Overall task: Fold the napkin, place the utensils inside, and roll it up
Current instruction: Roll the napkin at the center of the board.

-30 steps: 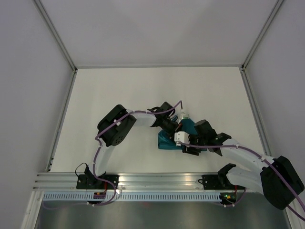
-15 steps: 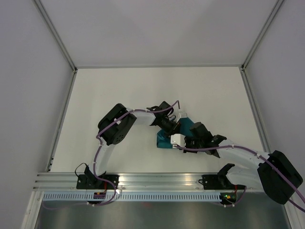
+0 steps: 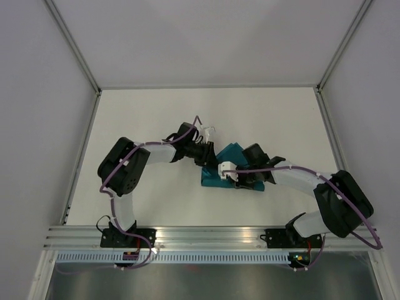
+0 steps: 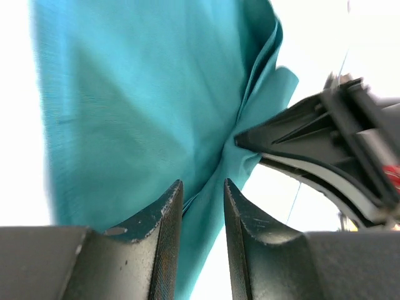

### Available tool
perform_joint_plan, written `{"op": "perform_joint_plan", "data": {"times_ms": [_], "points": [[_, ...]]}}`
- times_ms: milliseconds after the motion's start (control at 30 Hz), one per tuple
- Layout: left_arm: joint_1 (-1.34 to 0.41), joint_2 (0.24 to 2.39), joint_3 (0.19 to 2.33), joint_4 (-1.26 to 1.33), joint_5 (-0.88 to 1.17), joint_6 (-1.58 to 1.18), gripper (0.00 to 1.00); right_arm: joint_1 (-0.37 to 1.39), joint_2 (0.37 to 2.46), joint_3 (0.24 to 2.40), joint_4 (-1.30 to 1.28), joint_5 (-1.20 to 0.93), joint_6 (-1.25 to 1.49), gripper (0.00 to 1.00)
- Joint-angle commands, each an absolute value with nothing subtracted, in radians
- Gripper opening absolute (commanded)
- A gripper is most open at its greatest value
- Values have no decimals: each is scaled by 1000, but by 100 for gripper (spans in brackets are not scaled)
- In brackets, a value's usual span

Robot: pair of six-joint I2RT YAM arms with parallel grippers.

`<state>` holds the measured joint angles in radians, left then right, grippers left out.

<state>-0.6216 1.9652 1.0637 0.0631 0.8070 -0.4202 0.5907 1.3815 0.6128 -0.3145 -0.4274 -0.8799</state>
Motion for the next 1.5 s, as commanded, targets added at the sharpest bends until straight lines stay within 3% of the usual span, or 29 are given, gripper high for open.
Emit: {"op": "perform_joint_plan", "data": {"times_ms": [0,300,567,667,1033,1467], "points": [[-580,1827,1000,254,710,-552,38,519,1517,691,-527,-492,-968,5],[-587,1515,683,622,396,-471,38,416,1802,932,-764,-606,-1040,5],[-803,1356,503,759,60,-53,47,374,1974,1054,-833,-627,-1008,5],[-902,1379,525,697,6,105,57,368,2014,1086,-850,-634,-1000,5],[-1080,1615,676,512,-29,451,58,337,2098,1152,-902,-663,-1005,4],[-1086,1764,778,462,67,574,65,336,2109,1158,-910,-667,-1000,4]]}}
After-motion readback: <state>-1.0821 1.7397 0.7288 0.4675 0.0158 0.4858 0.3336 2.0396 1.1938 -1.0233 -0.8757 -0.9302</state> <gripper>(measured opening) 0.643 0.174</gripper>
